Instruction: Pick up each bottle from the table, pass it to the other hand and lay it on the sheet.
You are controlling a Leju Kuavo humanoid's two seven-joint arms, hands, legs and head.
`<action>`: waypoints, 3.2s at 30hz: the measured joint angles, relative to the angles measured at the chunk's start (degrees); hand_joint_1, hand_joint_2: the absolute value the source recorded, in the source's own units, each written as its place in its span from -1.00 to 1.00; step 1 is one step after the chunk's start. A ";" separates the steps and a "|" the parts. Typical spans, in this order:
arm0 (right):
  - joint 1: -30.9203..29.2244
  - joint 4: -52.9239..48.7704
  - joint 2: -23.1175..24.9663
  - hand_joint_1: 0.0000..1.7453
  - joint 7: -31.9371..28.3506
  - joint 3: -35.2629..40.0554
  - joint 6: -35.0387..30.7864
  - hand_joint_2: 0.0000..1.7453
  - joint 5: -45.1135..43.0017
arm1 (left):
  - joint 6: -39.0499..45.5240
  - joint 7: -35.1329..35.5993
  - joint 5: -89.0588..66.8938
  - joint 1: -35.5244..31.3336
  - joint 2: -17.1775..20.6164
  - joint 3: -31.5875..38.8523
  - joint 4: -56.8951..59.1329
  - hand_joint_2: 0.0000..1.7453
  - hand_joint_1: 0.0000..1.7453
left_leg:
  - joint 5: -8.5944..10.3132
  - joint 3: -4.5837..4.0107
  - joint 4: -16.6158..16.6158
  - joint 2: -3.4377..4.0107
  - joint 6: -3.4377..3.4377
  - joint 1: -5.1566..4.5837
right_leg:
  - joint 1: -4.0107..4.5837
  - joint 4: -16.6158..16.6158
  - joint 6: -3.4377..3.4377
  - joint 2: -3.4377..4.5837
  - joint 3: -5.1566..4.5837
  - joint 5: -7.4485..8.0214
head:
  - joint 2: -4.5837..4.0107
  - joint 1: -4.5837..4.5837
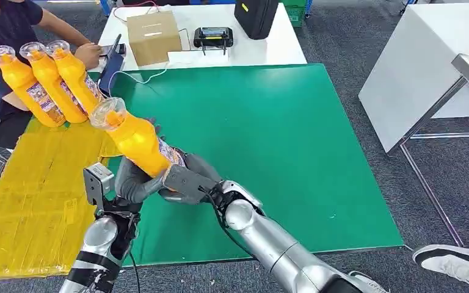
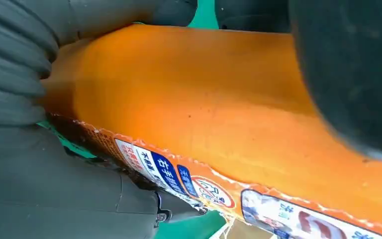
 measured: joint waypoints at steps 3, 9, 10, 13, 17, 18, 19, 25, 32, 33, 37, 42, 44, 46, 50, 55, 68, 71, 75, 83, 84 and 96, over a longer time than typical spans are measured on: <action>0.03 0.00 0.04 1.00 0.29 1.95 0.20 1.00 0.64 | 0.68 -0.15 -0.66 0.14 0.00 0.46 0.07 1.00 -0.94 | 0.00 0.00 0.00 0.02 0.00 0.03 | 0.01 0.00 0.00 0.01 -0.01 0.00 | 0.00 0.02; 0.14 0.11 0.13 1.00 0.96 5.84 0.15 1.00 -0.10 | 1.09 -1.62 -1.51 1.03 0.15 1.92 0.22 1.00 1.00 | 0.00 -0.02 0.00 0.03 0.00 0.03 | 0.01 0.00 -0.02 0.02 -0.05 -0.02 | 0.00 -0.02; 0.02 0.13 0.09 1.00 1.12 6.26 0.11 1.00 -0.50 | 1.07 -1.88 -1.51 1.13 0.15 2.05 0.22 1.00 1.00 | 0.00 -0.02 0.00 0.03 0.00 0.03 | 0.01 0.00 -0.02 0.02 -0.05 -0.02 | 0.00 0.02; -0.31 0.44 0.02 1.00 1.27 7.19 0.00 1.00 -1.18 | 1.01 -2.36 -1.51 1.51 0.15 2.47 0.09 1.00 1.00 | 0.00 -0.02 0.00 0.02 0.00 0.02 | 0.00 -0.01 -0.01 0.01 -0.05 -0.01 | 0.00 0.02; -0.56 0.72 -0.04 1.00 1.27 7.83 -0.02 1.00 -1.46 | 1.01 -2.47 -1.51 1.74 0.15 2.64 0.07 1.00 1.00 | 0.00 -0.02 0.00 0.03 0.00 0.02 | 0.00 -0.01 -0.01 0.02 -0.05 -0.01 | 0.00 0.00; -0.57 0.74 -0.04 1.00 1.27 7.89 -0.02 1.00 -1.46 | 1.01 -2.47 -1.51 1.77 0.15 2.67 0.07 1.00 1.00 | 0.00 -0.02 0.00 0.02 0.00 0.02 | 0.00 -0.01 -0.01 0.02 -0.05 -0.01 | 0.00 0.00; -0.58 0.74 -0.04 1.00 1.27 7.94 -0.02 1.00 -1.46 | 1.01 -2.47 -1.51 1.77 0.15 2.69 0.07 1.00 1.00 | 0.00 -0.02 0.00 0.02 0.00 0.02 | 0.01 -0.01 -0.01 0.02 -0.05 -0.01 | 0.00 0.02; -0.63 0.98 -0.04 1.00 1.27 8.31 -0.15 1.00 -1.81 | 0.83 -2.64 -1.53 1.79 0.15 2.82 0.07 1.00 1.00 | 0.00 -0.02 0.00 0.03 0.00 0.03 | 0.01 0.00 -0.01 0.02 -0.06 -0.01 | 0.00 0.02; -0.91 1.53 -0.07 1.00 1.14 8.83 -0.53 1.00 -2.01 | 0.94 -3.11 -2.34 1.82 0.15 2.99 0.07 1.00 1.00 | 0.00 -0.02 0.00 0.02 0.00 0.03 | 0.01 -0.01 -0.01 0.02 -0.07 -0.01 | 0.00 0.02; -0.90 1.57 -0.09 1.00 1.09 8.86 -0.64 1.00 -2.03 | 1.40 -3.32 -3.20 1.81 0.15 2.99 0.04 1.00 1.00 | 0.00 -0.02 0.00 0.02 0.00 0.03 | 0.00 -0.01 -0.01 0.02 -0.07 -0.01 | 0.00 0.00; -0.90 1.57 -0.87 -1.00 0.59 9.10 -1.59 1.00 -1.97 | 7.16 -4.20 -11.87 1.51 0.31 2.82 -0.42 1.00 1.00 | 0.00 -0.02 0.00 0.01 0.00 0.02 | 0.00 -0.01 -0.01 0.01 -0.06 -0.01 | 0.00 0.00; -0.63 0.56 -2.88 -1.00 0.53 8.90 -4.00 1.00 0.07 | 17.47 -2.37 -30.52 -0.55 1.65 2.53 0.28 1.00 1.00 | 0.00 -0.02 0.00 0.06 0.00 0.02 | 0.01 0.00 -0.01 0.04 -0.06 0.02 | 0.00 0.07; 0.05 -1.55 -4.22 -1.00 0.18 7.85 -4.04 1.00 0.57 | 24.15 -0.08 -43.56 -2.20 3.92 3.04 1.81 1.00 1.00 | 0.01 -0.01 0.00 0.09 -0.01 0.02 | 0.02 0.00 -0.01 0.08 -0.07 0.03 | 0.00 0.02; 0.71 -3.96 -5.86 -1.00 -0.17 7.06 -3.41 1.00 1.16 | 29.45 3.44 -57.86 -3.13 6.63 3.35 3.79 1.00 1.00 | 0.04 0.00 0.00 0.07 -0.06 0.03 | 0.04 0.01 -0.01 0.07 -0.08 0.02 | 0.00 0.00; 0.79 -8.24 -9.40 -1.00 0.07 4.63 -2.12 1.00 1.84 | 33.10 8.95 -75.47 -3.61 12.00 4.35 9.47 1.00 1.00 | 0.06 -0.01 -0.01 0.06 -0.09 0.08 | 0.07 0.04 -0.03 0.07 -0.09 0.01 | 0.00 -0.02; 0.80 -11.76 -12.42 -1.00 0.07 2.82 -1.27 1.00 1.79 | 34.25 11.91 -83.32 -3.47 16.35 4.35 15.46 1.00 1.00 | 0.05 -0.03 0.00 0.06 -0.08 0.06 | 0.02 0.03 -0.02 0.06 -0.11 0.01 | 0.00 0.04; 0.38 -16.89 -17.22 -1.00 0.75 0.14 0.24 1.00 0.79 | 29.36 12.98 -86.71 -5.78 24.41 4.04 23.89 1.00 1.00 | 0.07 -0.02 -0.01 0.05 -0.10 0.06 | 0.04 0.07 -0.02 0.07 -0.10 0.01 | 0.00 0.02; 0.28 -17.55 -17.73 -1.00 0.79 -0.57 0.61 1.00 0.77 | 28.77 12.17 -86.71 -6.72 26.01 4.04 25.66 1.00 1.00 | 0.07 0.00 -0.01 0.05 -0.11 0.06 | 0.04 0.09 -0.03 0.07 -0.09 0.01 | 0.00 0.02; 0.20 -17.86 -18.05 -1.00 0.81 -0.59 0.89 1.00 0.92 | 27.87 11.94 -86.67 -7.78 27.16 3.98 27.41 -1.00 -1.00 | 0.07 0.00 -0.02 0.04 -0.11 0.06 | 0.04 0.09 -0.03 0.07 -0.06 0.01 | 0.00 0.02; 0.11 -17.84 -18.01 -1.00 0.66 -0.48 1.07 1.00 1.20 | 26.86 8.87 -84.56 -8.73 28.20 3.80 29.66 -1.00 -1.00 | 0.09 0.04 -0.02 0.01 -0.13 0.06 | 0.03 0.09 -0.03 0.05 -0.02 0.01 | 0.00 0.02; 0.11 -17.84 -18.01 -1.00 0.66 -0.48 1.07 1.00 1.20 | 26.86 8.87 -84.56 -8.73 28.20 3.80 29.66 -1.00 -1.00 | 0.09 0.04 -0.02 0.01 -0.13 0.06 | 0.03 0.09 -0.03 0.05 -0.02 0.01 | 0.00 0.02; 0.00 -17.59 -18.01 -1.00 -0.08 -0.35 1.20 1.00 1.42 | 28.22 3.64 -77.41 -7.35 28.28 3.34 28.77 -1.00 -1.00 | 0.09 0.04 -0.02 -0.05 -0.13 0.05 | 0.02 0.09 -0.03 0.03 0.00 0.01 | 0.00 0.02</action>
